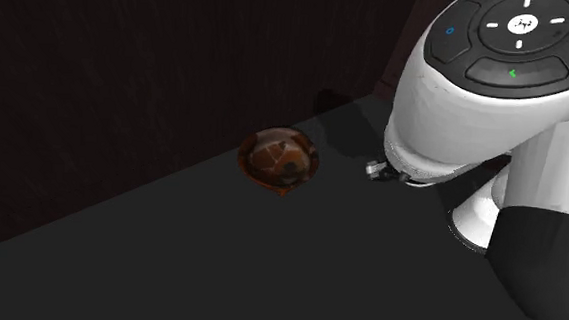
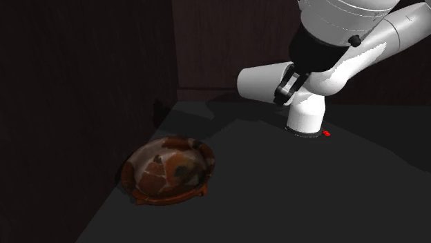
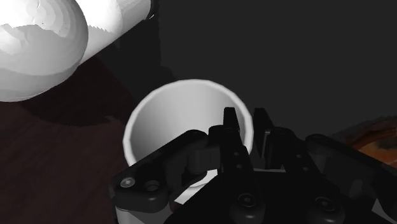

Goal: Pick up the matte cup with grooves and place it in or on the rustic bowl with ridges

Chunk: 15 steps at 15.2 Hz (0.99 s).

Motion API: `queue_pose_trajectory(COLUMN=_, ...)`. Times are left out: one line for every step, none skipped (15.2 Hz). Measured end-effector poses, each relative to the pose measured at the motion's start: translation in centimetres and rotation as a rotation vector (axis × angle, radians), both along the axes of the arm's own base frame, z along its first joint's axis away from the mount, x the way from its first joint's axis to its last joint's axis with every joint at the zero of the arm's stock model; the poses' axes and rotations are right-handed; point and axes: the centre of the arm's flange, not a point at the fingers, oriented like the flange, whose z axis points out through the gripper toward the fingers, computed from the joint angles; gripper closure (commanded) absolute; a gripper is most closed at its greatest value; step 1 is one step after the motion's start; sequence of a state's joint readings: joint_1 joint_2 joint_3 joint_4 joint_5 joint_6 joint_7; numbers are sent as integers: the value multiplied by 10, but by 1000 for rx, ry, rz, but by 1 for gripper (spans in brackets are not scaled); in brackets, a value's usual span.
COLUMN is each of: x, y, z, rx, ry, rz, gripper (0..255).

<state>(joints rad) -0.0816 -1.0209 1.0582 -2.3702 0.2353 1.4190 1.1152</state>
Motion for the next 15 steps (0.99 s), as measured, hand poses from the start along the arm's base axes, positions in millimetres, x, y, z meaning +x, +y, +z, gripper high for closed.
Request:
queue_pose_trajectory(x=6, y=4, z=3, rx=-1, ry=0, rz=0, gripper=255)
queue_pose_trajectory(x=14, y=10, z=2, rx=-1, ry=0, rz=0, gripper=255)
queue_pose_trajectory(x=24, y=16, z=2, rx=-1, ry=0, rz=0, gripper=255)
queue_pose_trajectory(x=34, y=22, z=2, rx=-2, ry=0, rz=0, gripper=255)
queue_pose_trajectory(x=42, y=29, z=0, rx=-2, ry=0, rz=-1, gripper=255)
queue_pose_trajectory(x=55, y=37, z=-1, rx=-2, ry=0, rz=0, gripper=255)
queue_pose_trajectory(x=66, y=45, z=-1, rx=-2, ry=0, rz=0, gripper=255)
queue_pose_trajectory(x=75, y=51, z=-3, rx=-2, ry=0, rz=0, gripper=255)
queue_pose_trajectory(x=88, y=58, z=-3, rx=-2, ry=0, rz=1, gripper=255)
queue_pose_trajectory(x=100, y=68, z=-2, rx=-1, ry=0, rz=0, gripper=255)
queue_pose_trajectory(x=111, y=74, z=-1, rx=-1, ry=0, rz=0, gripper=255)
queue_pose_trajectory(x=122, y=82, z=0, rx=-1, ry=0, rz=0, gripper=255)
queue_pose_trajectory(x=131, y=89, z=0, rx=-1, ry=0, rz=0, gripper=255)
queue_pose_trajectory(x=141, y=96, z=0, rx=-2, ry=-1, rz=0, gripper=255)
queue_pose_trajectory(x=150, y=104, z=-1, rx=-2, ry=-1, rz=0, gripper=255)
